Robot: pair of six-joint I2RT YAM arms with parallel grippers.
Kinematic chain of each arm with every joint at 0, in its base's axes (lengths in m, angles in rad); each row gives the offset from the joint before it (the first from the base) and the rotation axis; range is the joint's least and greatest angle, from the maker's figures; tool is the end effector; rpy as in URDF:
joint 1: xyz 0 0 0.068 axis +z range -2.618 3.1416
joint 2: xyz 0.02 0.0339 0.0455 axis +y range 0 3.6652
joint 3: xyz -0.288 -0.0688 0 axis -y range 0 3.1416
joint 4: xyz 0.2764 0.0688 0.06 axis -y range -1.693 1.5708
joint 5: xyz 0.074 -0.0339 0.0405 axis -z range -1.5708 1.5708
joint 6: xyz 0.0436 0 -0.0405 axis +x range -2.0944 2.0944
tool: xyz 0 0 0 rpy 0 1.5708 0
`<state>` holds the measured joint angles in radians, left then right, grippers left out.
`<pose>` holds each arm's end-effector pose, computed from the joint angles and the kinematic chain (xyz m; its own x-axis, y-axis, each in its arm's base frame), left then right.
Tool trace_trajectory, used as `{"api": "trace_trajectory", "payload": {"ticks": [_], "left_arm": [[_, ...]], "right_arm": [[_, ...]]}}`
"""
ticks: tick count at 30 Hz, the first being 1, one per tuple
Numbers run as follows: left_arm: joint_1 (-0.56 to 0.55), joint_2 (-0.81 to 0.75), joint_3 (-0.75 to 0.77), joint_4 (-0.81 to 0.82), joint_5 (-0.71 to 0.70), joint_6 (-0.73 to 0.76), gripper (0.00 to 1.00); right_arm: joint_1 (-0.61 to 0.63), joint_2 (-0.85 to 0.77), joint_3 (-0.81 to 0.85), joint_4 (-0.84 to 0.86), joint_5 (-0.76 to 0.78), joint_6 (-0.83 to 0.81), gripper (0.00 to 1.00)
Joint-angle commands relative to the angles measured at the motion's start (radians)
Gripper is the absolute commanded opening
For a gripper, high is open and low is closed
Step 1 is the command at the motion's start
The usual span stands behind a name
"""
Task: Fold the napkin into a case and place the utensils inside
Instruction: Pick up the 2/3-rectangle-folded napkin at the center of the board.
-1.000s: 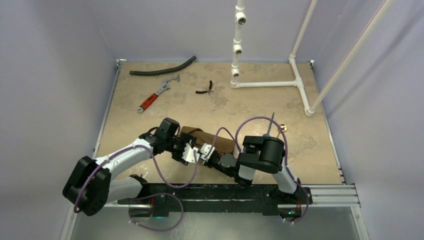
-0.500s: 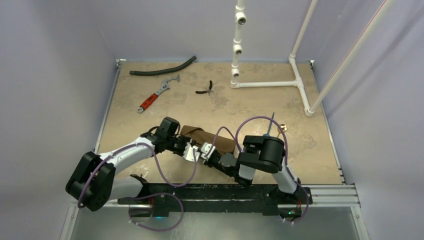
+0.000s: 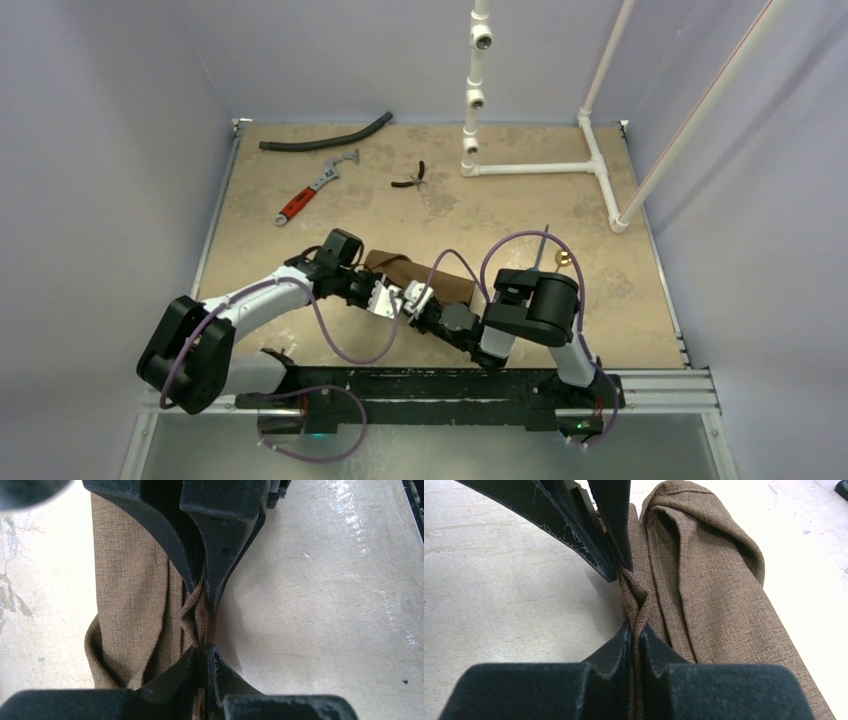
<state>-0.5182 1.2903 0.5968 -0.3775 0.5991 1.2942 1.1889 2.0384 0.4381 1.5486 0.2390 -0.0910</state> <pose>0.1997 -0.1422 0.1632 0.4111 0.6801 -0.6070 0.9093 -0.2588 0.3259 0.1280 0.2911 0.0865 0.0547 -0.1006 -0.9934 -0.8119 0.5747 -0.1029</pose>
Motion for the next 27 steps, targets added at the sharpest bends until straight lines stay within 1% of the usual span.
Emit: {"api": "trace_trajectory", "payload": {"ticks": [1, 3, 4, 5, 7, 8, 11, 12, 17, 21, 24, 27], "left_arm": [[0.049, 0.015, -0.003, -0.103, -0.211, -0.021, 0.08], [0.048, 0.009, -0.003, -0.099, -0.206, -0.032, 0.08], [0.049, 0.001, -0.001, -0.097, -0.199, -0.044, 0.1], [0.048, -0.011, -0.001, -0.093, -0.19, -0.058, 0.21], [0.049, -0.057, -0.01, -0.066, -0.17, -0.094, 0.57], [0.049, -0.085, -0.014, -0.059, -0.153, -0.102, 0.69], [0.048, -0.158, -0.019, -0.067, -0.113, -0.107, 0.92], [0.048, -0.171, -0.016, -0.078, -0.11, -0.104, 0.94], [0.05, -0.211, -0.031, -0.131, -0.154, -0.062, 0.96], [0.05, -0.245, -0.067, -0.132, -0.136, -0.024, 0.98], [0.05, -0.24, -0.09, -0.112, -0.118, 0.008, 0.99], [0.05, -0.213, -0.122, -0.031, -0.113, 0.02, 0.99]], "right_arm": [[0.014, -0.031, -0.041, 0.558, -0.088, 0.124, 0.11], [0.012, -0.026, -0.039, 0.558, -0.091, 0.135, 0.1], [0.012, -0.023, -0.037, 0.558, -0.09, 0.134, 0.1], [0.013, -0.02, -0.037, 0.558, -0.084, 0.132, 0.08], [0.013, -0.016, -0.035, 0.558, -0.075, 0.126, 0.03], [0.014, -0.013, -0.035, 0.558, -0.076, 0.122, 0.01], [0.013, -0.004, -0.037, 0.558, -0.071, 0.119, 0.0], [0.012, -0.001, -0.038, 0.558, -0.066, 0.119, 0.0], [0.013, -0.004, -0.038, 0.558, -0.064, 0.119, 0.0], [0.012, -0.01, -0.04, 0.558, -0.059, 0.117, 0.0], [0.011, -0.017, -0.044, 0.557, -0.055, 0.119, 0.0], [0.012, -0.019, -0.042, 0.558, -0.055, 0.123, 0.0]]}}
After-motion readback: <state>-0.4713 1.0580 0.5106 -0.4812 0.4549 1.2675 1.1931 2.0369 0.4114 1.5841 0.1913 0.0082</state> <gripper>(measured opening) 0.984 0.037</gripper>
